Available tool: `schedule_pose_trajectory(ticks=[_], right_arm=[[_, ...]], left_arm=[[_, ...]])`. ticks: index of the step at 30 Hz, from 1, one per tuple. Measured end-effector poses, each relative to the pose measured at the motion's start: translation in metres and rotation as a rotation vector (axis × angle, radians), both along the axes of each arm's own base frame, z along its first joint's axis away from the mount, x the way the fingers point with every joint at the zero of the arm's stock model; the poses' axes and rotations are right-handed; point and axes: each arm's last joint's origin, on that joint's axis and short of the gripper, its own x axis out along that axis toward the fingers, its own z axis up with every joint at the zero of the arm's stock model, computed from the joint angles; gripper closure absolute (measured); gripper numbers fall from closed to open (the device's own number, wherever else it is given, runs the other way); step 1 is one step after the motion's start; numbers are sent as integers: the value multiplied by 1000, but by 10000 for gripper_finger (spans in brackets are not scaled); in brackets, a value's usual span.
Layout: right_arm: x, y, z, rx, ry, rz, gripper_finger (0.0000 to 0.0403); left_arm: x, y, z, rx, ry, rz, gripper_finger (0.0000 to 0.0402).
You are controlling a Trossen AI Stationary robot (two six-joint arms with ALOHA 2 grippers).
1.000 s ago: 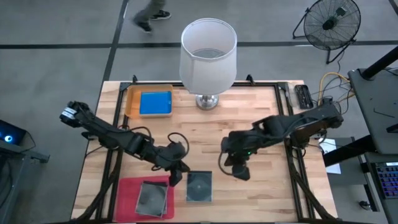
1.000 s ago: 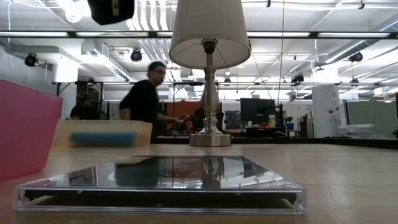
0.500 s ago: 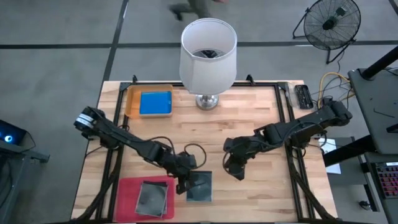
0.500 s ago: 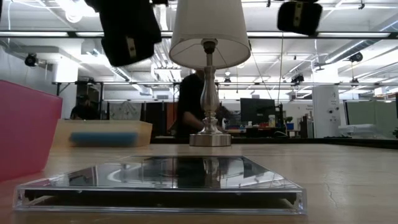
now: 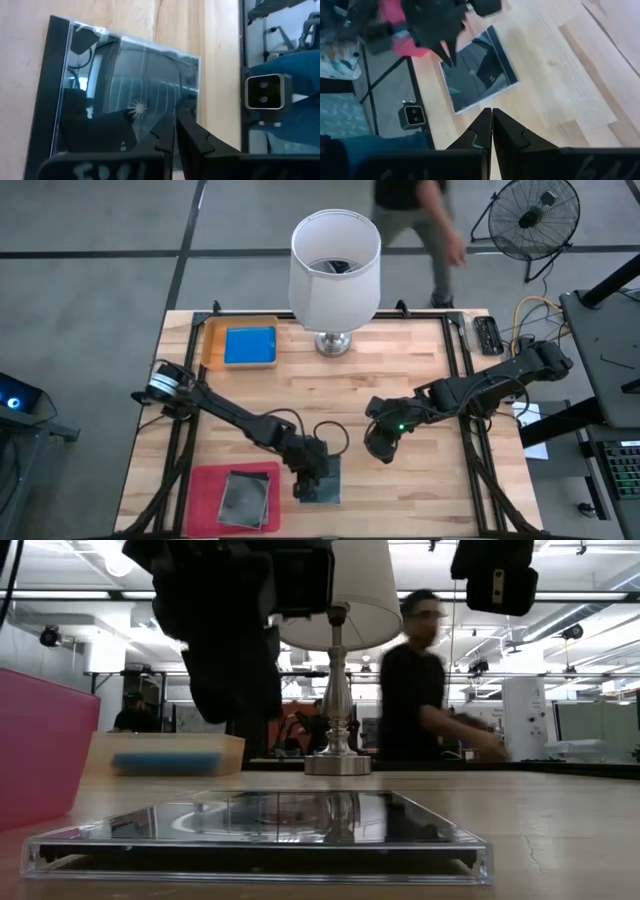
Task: Pick & place jewel cases by type
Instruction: Put the black cd case into the pink bin
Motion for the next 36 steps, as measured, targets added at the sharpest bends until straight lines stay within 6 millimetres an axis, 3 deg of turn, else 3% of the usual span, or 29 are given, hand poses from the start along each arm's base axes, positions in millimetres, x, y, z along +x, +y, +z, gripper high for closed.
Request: schedule_pose_trajectory(ticks=[23,36], right_arm=[[2,0,4,-5,-46,-17,394],[3,-1,4,-18,-55,-39,394]], left_arm=[[12,17,-33,102,37,-63,401],[16,32,-35,243,6,-2,401]])
